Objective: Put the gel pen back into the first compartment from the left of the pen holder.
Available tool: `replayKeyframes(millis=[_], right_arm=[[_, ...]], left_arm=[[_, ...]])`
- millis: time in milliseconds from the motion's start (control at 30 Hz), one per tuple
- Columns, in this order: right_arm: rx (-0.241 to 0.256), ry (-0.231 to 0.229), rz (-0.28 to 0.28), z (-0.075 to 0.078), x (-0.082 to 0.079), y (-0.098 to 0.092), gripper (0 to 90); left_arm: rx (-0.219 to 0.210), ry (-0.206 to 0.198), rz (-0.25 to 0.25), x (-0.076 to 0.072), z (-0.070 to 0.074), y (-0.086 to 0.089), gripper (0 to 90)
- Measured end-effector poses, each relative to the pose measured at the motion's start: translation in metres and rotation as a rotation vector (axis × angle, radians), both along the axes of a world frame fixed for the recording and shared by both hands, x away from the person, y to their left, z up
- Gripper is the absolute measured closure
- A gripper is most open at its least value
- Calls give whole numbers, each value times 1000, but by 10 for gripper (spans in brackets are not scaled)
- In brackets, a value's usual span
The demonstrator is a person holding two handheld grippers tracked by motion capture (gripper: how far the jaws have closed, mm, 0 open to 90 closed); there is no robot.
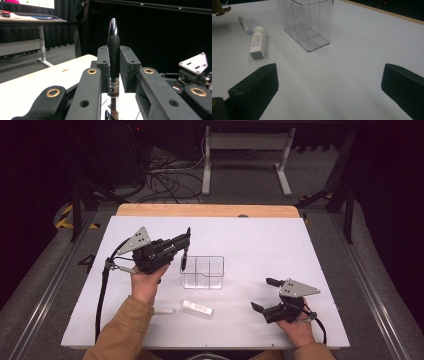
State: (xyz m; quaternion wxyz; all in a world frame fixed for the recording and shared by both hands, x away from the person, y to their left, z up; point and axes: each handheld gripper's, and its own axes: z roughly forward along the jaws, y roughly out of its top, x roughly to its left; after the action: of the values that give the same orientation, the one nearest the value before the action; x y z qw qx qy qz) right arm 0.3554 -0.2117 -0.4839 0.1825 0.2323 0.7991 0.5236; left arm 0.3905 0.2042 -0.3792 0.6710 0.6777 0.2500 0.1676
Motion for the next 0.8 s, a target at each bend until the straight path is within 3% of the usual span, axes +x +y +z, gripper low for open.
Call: replayKeyframes(millis=[333, 600, 800], right_arm=[[0, 0, 2, 0, 0, 0, 15], [-1, 0, 5, 0, 0, 0, 15], [0, 2, 7, 0, -1, 0, 15]], left_arm=[[46, -30, 3, 6, -10, -8, 791], [97, 0, 5, 10, -19, -13, 791], [113, 18, 10, 11, -27, -12, 790]])
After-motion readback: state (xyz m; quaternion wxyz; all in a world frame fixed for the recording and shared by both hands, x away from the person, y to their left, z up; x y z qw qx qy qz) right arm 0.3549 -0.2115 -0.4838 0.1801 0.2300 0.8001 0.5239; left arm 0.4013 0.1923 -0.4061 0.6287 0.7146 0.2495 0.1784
